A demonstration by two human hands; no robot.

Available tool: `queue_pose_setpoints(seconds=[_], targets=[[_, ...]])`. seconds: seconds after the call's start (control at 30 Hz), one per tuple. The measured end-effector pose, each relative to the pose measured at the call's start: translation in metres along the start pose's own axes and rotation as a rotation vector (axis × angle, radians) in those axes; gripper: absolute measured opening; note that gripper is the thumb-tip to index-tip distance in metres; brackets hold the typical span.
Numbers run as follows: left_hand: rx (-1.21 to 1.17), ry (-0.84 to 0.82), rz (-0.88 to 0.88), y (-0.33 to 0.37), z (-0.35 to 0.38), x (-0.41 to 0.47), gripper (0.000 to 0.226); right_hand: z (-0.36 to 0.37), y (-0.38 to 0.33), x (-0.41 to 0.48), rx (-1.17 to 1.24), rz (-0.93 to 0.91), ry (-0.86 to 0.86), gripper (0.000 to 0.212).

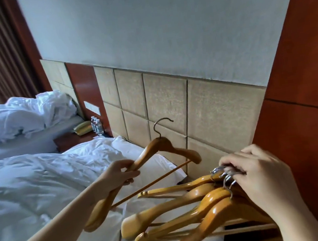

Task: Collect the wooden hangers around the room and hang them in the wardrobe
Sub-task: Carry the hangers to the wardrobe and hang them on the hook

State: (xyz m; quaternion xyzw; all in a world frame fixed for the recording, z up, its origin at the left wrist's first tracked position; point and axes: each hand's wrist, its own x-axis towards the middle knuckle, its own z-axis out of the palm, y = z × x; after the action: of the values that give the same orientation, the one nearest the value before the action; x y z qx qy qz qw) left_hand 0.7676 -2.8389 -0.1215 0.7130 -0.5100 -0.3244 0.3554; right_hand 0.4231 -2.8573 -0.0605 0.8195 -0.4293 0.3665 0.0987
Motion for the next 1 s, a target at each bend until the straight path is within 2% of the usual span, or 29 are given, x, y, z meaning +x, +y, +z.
queue_pose_setpoints(seconds=[0.2,0.37,0.67,1.0], targets=[[-0.108,0.017,0.042,0.005,-0.031,-0.052,0.010,0.013,-0.051,0.023,0.123,-0.117,0.070,0.033],[-0.152,0.101,0.027,-0.002,-0.052,-0.098,0.014,0.021,-0.092,0.040,0.231,-0.320,0.145,0.029],[-0.092,0.254,-0.031,-0.020,-0.077,-0.178,0.022,0.047,-0.151,0.058,0.425,-0.504,0.035,0.032],[-0.137,0.433,-0.142,-0.026,-0.056,-0.246,0.024,0.050,-0.189,0.054,0.609,-0.675,-0.071,0.040]])
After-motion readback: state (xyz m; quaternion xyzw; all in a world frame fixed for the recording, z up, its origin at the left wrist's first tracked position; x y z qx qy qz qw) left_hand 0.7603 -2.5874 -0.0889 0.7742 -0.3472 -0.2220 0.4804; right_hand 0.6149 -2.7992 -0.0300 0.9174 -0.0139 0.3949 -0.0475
